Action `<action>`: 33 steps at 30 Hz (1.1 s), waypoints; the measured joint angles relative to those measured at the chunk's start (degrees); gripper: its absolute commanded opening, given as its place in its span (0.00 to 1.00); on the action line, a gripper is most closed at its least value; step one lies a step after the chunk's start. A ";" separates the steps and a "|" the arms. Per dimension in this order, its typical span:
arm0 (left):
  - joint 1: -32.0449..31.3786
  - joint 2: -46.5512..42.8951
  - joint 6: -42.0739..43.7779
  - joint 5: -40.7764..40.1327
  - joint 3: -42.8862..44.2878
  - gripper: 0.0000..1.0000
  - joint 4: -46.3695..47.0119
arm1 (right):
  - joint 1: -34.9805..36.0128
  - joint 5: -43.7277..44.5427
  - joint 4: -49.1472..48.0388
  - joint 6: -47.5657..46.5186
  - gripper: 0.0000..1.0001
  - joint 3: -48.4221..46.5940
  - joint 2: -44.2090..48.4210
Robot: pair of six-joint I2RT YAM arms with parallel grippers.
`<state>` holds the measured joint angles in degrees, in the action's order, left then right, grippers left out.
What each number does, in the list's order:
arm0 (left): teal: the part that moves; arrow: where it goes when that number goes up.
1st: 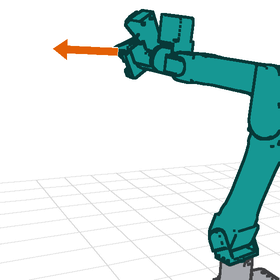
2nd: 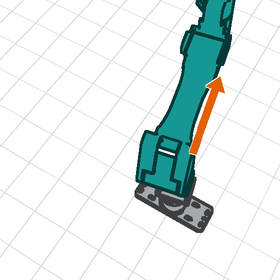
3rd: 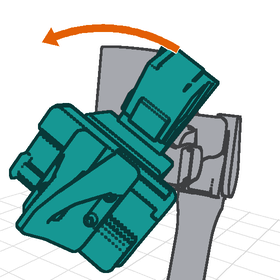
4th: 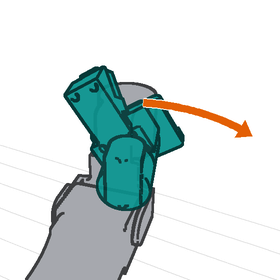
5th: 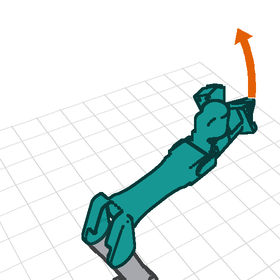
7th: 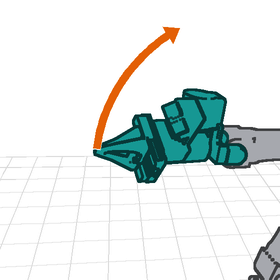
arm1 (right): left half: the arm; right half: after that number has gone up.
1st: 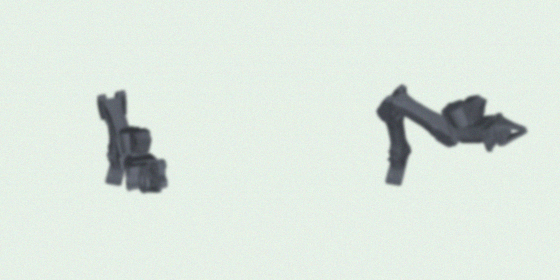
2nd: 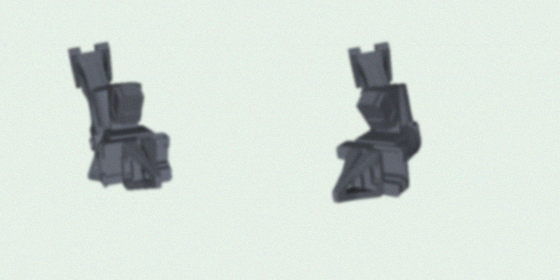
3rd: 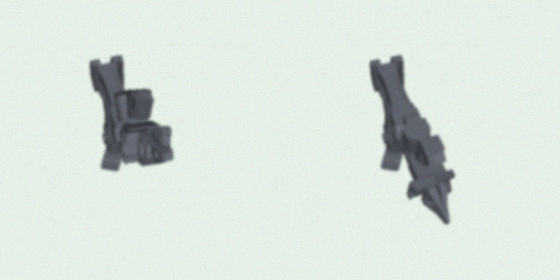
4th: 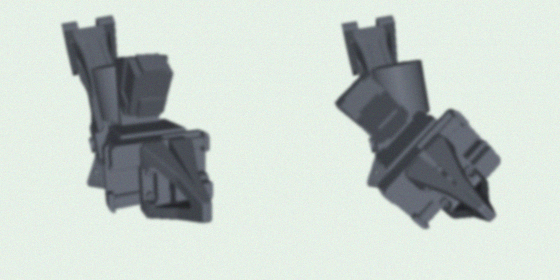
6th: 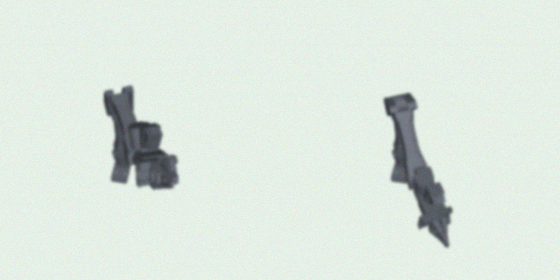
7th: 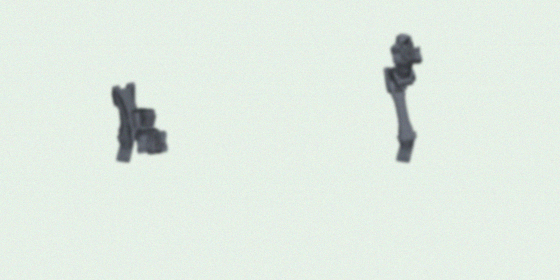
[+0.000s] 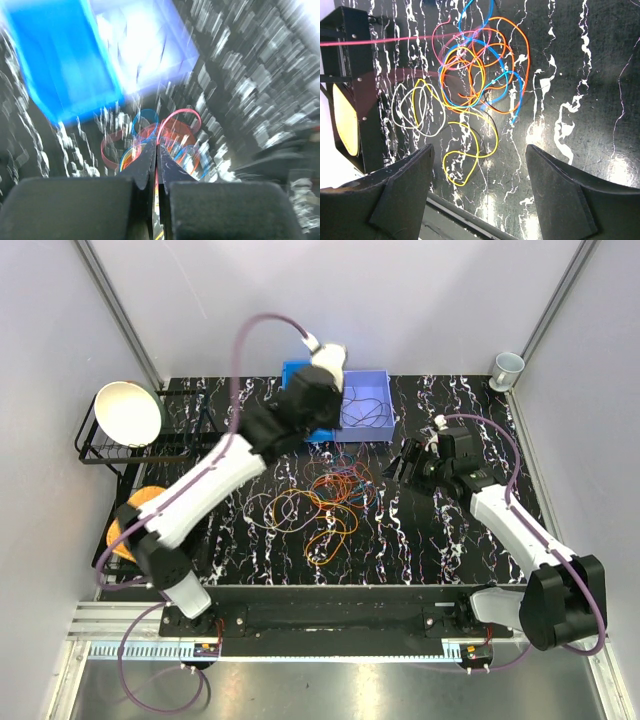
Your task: Untangle the cables
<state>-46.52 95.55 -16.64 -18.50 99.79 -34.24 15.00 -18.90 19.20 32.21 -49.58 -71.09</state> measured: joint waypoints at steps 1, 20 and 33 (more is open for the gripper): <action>-0.11 -1.14 0.55 0.02 2.71 0.00 -0.70 | 0.00 0.00 0.00 0.09 0.79 0.00 0.15; -4.94 -12.87 14.34 0.37 28.98 0.00 0.37 | 0.33 -8.22 -12.11 2.10 0.80 0.66 11.15; -4.94 -13.77 14.91 0.26 20.24 0.00 1.46 | 11.58 -10.60 -24.09 1.92 0.80 3.85 2.19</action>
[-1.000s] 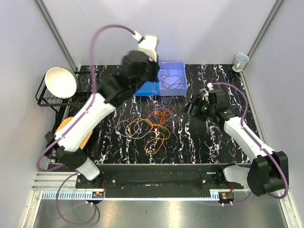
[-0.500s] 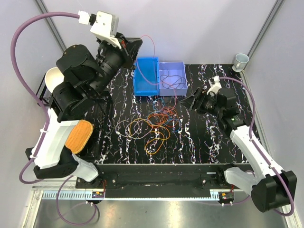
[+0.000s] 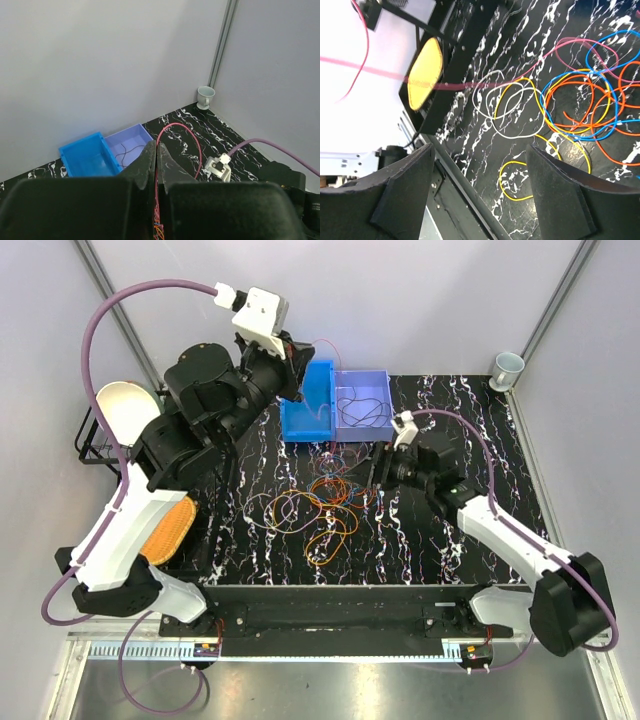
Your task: Untangle the cables
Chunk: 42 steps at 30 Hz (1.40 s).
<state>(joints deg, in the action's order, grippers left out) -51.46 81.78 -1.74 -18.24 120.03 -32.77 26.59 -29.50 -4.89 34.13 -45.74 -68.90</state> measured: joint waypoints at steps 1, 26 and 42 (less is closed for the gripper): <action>0.00 -0.09 0.00 -0.02 -0.39 0.00 0.11 | 0.50 0.09 -0.26 -0.20 0.80 0.02 -0.59; 0.00 -1.18 0.00 -1.18 -2.56 0.00 1.73 | 6.97 8.87 -16.02 -0.50 0.71 -1.92 -17.68; 0.00 -0.96 0.04 -3.56 -3.65 0.00 2.89 | 8.26 15.19 -23.85 0.68 0.45 -3.82 -25.64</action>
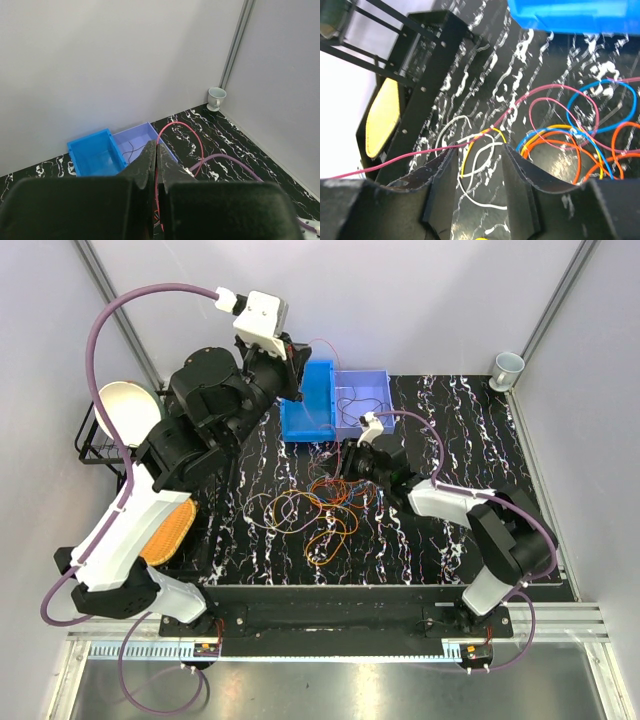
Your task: Untangle the cables
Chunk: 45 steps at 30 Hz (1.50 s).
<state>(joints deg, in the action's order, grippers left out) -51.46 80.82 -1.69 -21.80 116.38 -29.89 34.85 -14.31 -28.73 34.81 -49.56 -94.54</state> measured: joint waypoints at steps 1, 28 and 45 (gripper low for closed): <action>0.00 0.02 0.00 -0.11 -0.13 0.00 0.00 | 0.15 0.24 -0.83 -0.02 0.51 0.07 0.00; 0.00 2.03 -0.33 -4.15 1.09 0.00 -0.17 | 2.80 4.66 -20.44 -2.67 0.13 3.10 -3.72; 0.68 -0.90 -1.01 -12.39 -4.98 0.00 -0.33 | 3.41 7.26 -6.84 -4.70 0.00 2.91 13.03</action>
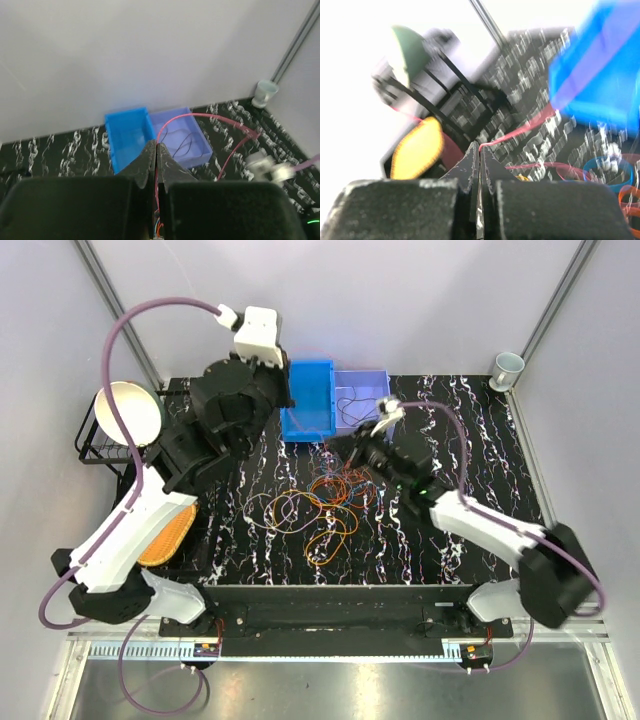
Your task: Untangle the cables
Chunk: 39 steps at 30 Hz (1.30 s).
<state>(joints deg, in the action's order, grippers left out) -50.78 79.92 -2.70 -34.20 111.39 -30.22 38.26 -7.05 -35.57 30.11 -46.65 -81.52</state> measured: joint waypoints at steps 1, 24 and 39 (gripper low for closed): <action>0.15 -1.16 -0.52 -0.15 -2.82 0.00 0.35 | 0.00 -0.02 2.64 -0.55 0.00 -1.40 2.69; 0.61 -10.88 -14.34 14.64 -40.68 0.00 14.16 | 0.00 -1.70 28.72 -3.23 0.00 -21.14 17.35; 0.59 -3.96 -22.91 27.12 -57.22 0.00 27.23 | 0.22 11.58 37.40 0.39 0.00 -5.20 22.69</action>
<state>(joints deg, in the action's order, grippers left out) -50.19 75.96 -25.61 -7.07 54.17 -2.98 38.48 4.54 1.83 30.50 -51.86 -58.83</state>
